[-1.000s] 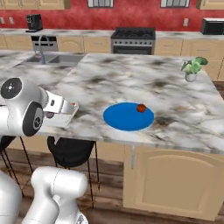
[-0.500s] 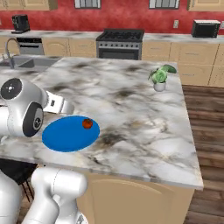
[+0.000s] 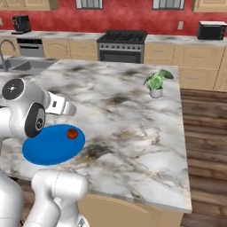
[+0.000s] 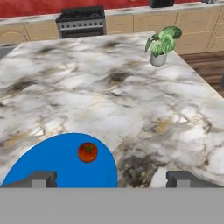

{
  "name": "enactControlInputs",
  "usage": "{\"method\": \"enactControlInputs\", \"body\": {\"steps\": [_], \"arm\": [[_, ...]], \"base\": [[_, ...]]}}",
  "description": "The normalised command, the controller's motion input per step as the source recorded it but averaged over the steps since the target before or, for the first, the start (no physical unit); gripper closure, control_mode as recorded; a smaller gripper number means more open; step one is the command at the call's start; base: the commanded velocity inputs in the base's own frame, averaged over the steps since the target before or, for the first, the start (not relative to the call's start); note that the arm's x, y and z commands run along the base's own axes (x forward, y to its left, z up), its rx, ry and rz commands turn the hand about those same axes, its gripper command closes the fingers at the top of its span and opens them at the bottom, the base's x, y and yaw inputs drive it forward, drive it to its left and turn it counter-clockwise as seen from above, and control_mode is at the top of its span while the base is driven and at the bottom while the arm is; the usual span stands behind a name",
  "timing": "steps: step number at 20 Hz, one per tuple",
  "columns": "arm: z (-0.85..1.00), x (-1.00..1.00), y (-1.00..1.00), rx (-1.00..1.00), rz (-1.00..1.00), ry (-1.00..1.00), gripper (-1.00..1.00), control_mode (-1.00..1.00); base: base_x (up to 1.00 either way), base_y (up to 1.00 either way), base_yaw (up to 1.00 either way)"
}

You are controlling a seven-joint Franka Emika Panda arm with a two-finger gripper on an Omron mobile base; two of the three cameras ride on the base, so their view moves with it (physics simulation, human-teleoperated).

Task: Place one cooked food and one vegetable from the large plate to each tupperware container.

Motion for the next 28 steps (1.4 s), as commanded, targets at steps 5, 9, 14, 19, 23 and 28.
{"method": "enactControlInputs", "body": {"steps": [5, 9, 14, 19, 23, 28], "arm": [[0.00, 0.00, 0.00, 0.00, 0.00, 0.00, -1.00, 1.00], [-0.06, 0.00, 0.00, 0.00, 0.08, -0.01, -1.00, -1.00], [-0.14, 0.08, 0.30, 0.00, 0.11, -0.01, -1.00, -1.00], [-0.30, 0.36, 0.09, 0.00, -0.01, 0.11, -1.00, -1.00], [-0.44, 0.22, 0.04, 0.09, 0.00, 0.07, -1.00, -1.00], [-0.55, 0.25, 0.01, 0.04, -0.01, 0.32, -1.00, -1.00]], "base": [[0.01, 0.00, 0.35], [0.01, 0.00, 0.26], [0.00, 0.00, 0.00], [0.00, 0.00, 0.00], [0.00, 0.00, 0.00], [0.00, 0.00, 0.00]]}}
